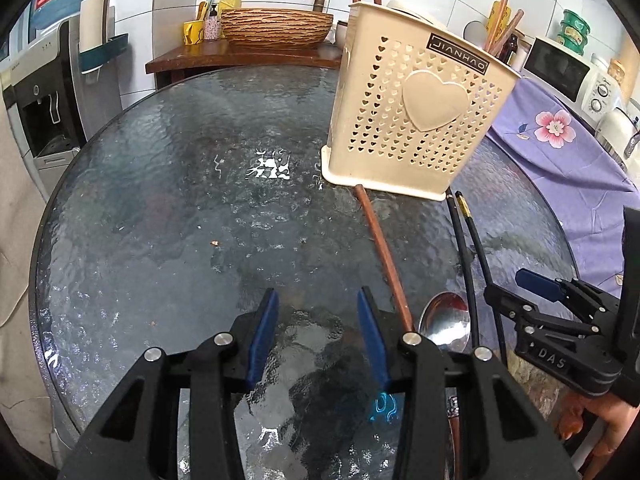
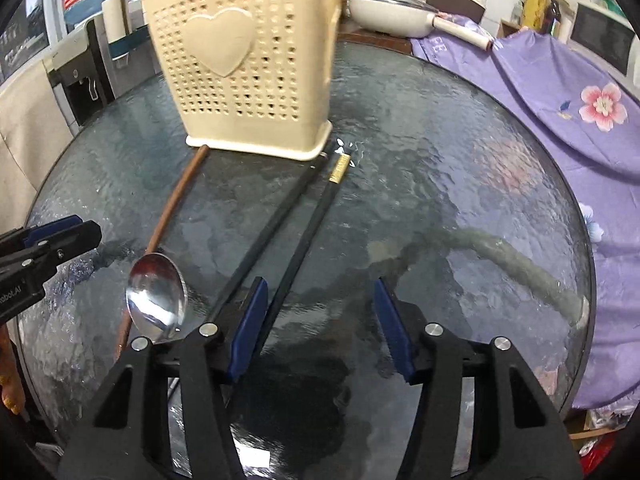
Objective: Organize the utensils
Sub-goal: 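Grasp a brown chopstick with the left tool while the right tool grasps a black chopstick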
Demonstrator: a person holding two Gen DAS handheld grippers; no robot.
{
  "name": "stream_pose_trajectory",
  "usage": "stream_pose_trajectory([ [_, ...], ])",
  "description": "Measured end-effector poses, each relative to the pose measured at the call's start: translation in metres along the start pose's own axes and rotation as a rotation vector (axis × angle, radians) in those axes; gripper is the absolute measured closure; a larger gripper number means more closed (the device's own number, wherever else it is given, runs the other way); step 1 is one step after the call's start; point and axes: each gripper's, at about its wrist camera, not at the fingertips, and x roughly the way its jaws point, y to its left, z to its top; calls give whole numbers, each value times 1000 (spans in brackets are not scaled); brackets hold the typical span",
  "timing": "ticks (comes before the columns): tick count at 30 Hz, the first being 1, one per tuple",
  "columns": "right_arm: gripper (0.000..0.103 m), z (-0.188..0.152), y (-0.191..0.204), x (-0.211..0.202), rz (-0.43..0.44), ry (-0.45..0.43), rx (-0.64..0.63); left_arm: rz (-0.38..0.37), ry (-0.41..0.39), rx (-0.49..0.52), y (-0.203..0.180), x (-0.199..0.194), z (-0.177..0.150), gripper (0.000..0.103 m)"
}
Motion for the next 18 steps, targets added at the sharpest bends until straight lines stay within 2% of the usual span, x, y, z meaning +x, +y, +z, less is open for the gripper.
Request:
stream_pose_trajectory([
  [5, 53, 6, -9, 4, 16, 0, 40, -21, 2, 9, -6, 4, 7, 63],
  [8, 59, 16, -12, 8, 32, -9, 82, -37, -2, 8, -11, 8, 17, 63],
  [12, 60, 30, -10, 15, 23, -29, 94, -45, 9, 27, -22, 19, 30, 63],
  [18, 65, 44, -6, 28, 19, -20, 102, -12, 46, 62, -39, 48, 42, 72],
])
